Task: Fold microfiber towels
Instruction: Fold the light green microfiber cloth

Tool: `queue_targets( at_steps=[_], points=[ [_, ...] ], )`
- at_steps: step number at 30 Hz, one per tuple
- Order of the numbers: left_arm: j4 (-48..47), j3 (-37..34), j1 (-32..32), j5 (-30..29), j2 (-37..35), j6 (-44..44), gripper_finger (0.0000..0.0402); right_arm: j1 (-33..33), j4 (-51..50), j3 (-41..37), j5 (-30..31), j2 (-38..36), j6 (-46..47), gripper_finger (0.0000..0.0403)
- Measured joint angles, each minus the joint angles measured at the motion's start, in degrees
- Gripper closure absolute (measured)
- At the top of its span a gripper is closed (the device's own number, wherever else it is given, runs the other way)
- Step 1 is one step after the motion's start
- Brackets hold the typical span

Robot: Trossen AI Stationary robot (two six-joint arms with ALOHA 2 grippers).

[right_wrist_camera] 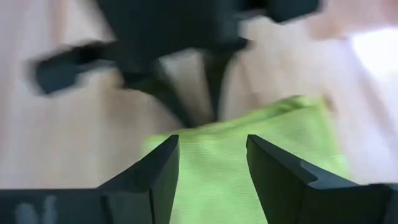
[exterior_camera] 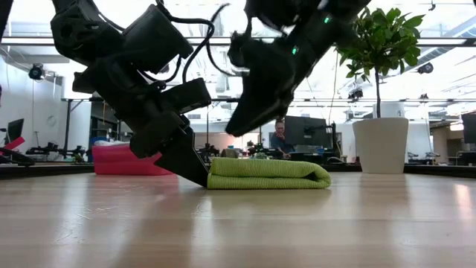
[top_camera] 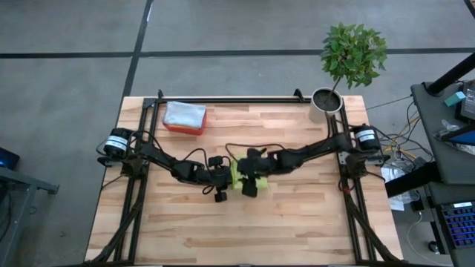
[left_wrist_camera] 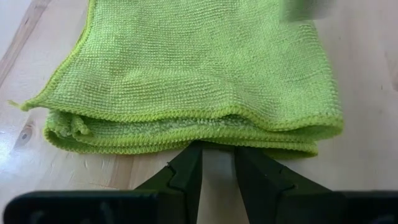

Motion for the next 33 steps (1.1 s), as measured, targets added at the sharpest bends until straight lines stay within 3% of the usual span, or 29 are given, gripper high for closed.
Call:
queue_targets(
  at_steps=[9,14,20,25,33],
  points=[
    [0.0,0.0,0.0,0.0,0.0,0.0,0.032,-9.4,4.5,-1.2,-0.9,1.6,-10.1,0.0225],
    [0.1,-0.2,0.0,0.0,0.0,0.1,0.032,-12.8,10.7,-1.3,-8.1,4.9,-11.3,0.0225],
    [0.3,-0.4,0.0,0.0,0.0,0.0,0.032,-14.0,13.9,-1.5,-9.6,7.9,-11.4,0.0239],
    [0.5,-0.6,0.0,0.0,0.0,0.0,0.032,-13.8,14.1,-1.6,-10.0,8.3,-11.5,0.0278],
    [0.5,-0.7,0.0,0.0,0.0,0.0,0.032,-13.8,14.4,-1.7,-12.4,8.3,-12.1,0.0386]
  ],
)
